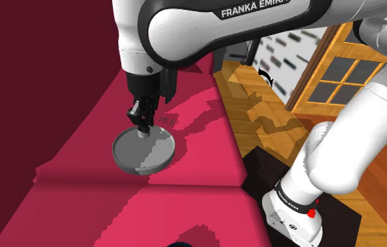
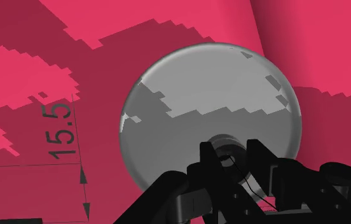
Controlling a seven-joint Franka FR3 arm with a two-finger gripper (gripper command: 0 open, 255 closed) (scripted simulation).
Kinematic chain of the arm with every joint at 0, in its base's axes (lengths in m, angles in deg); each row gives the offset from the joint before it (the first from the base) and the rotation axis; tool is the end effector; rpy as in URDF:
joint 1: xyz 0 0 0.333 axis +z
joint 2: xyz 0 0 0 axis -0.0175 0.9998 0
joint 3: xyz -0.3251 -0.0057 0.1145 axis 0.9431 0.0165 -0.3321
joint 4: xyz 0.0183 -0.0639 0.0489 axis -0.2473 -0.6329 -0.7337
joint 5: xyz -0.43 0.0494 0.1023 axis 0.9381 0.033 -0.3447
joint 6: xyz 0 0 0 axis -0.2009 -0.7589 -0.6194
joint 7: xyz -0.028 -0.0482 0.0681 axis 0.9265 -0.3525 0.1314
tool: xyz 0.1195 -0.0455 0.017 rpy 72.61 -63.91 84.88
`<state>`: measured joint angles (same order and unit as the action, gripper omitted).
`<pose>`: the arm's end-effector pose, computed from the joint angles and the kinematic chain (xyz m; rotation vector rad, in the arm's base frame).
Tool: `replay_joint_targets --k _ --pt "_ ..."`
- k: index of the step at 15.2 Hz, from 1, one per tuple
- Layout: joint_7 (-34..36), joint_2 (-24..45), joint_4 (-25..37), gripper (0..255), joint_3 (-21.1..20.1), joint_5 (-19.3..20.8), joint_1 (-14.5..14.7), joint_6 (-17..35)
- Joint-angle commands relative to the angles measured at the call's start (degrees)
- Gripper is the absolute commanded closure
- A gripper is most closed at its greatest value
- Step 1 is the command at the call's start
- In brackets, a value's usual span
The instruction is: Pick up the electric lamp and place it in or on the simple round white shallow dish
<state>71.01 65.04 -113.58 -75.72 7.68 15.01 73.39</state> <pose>0.4323 0.3831 0.4835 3.0116 0.8764 -0.0162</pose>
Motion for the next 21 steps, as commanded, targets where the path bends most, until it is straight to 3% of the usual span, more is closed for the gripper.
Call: replay_joint_targets --k 1,5,13,14,19,21 --pt "0.0 0.4 -1.3 255 0.0 0.1 0.0 1.7" --pt "0.3 1.2 -4.0 255 -0.2 0.5 0.0 5.1" --pt "0.3 1.2 -4.0 255 -0.2 0.5 0.1 5.1" --pt "0.2 1.3 -3.9 0 -0.1 0.5 0.0 5.1" --pt "0.3 1.2 -4.0 0 -0.2 0.5 0.1 5.1" --pt "0.0 0.3 -1.0 0 0.0 0.1 0.0 1.3"
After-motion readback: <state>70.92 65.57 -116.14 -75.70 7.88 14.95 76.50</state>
